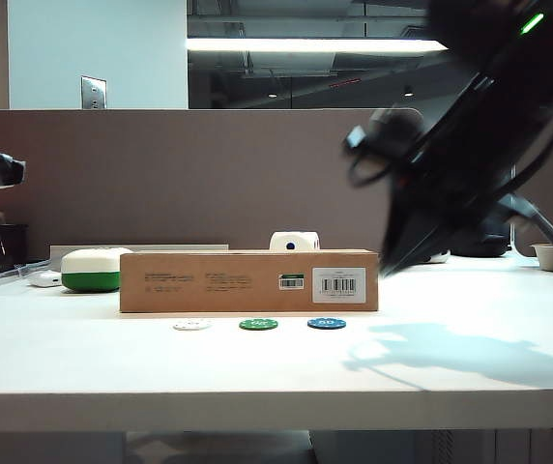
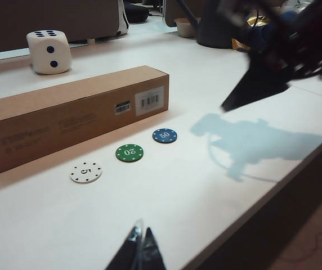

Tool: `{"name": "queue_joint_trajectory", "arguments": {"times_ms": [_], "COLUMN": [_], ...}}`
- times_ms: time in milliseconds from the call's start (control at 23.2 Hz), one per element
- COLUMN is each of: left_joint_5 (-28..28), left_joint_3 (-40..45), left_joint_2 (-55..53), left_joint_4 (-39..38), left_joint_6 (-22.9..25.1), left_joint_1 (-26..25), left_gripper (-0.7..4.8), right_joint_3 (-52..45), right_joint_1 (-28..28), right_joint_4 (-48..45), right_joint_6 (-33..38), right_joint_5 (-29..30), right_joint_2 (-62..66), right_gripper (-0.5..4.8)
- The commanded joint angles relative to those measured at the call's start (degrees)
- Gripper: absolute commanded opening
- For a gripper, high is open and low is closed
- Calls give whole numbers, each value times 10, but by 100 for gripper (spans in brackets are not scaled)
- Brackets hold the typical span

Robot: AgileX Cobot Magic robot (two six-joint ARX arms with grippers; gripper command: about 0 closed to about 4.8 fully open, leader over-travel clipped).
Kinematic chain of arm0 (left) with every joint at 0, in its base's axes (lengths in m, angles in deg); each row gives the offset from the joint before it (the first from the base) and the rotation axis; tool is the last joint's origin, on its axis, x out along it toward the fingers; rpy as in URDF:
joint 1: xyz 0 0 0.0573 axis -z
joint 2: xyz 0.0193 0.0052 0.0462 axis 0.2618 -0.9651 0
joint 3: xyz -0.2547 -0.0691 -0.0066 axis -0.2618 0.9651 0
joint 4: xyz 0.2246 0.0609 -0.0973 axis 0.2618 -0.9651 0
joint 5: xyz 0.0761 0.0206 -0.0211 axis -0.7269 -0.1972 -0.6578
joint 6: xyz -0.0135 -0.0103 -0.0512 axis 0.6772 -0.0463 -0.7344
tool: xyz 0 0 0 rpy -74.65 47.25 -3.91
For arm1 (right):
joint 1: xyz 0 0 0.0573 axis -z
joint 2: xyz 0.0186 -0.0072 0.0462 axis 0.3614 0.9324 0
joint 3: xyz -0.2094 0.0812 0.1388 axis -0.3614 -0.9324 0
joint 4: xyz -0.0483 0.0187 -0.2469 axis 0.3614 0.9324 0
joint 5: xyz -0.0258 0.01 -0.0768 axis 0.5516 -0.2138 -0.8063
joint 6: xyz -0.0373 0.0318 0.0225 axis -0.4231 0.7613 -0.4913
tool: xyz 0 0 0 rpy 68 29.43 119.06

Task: Push the chip with the highest value in the row forward next to the rectangular box.

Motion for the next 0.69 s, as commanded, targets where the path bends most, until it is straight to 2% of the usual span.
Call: {"name": "queue_joint_trajectory", "arguments": {"times_ms": [43,302,691], "left_joint_5": [1,1,2], "left_joint_3": [-2,-2,-2], "left_joint_2": [0,0,0], "left_joint_4": [4,4,4], "left_joint_6": [0,0,0], "left_joint_1": [0,0,0], "left_gripper": [-5,-5,-5], "right_joint_3": [43,82,91], "right_joint_1": [-6,-17,-25], "right_joint_4": [-17,-25,-64], "right_joint_6": [6,6,17], "right_joint_5": [3,7,10], "right_joint_2": [77,150,176], "right_gripper": [-6,-6,-6]}}
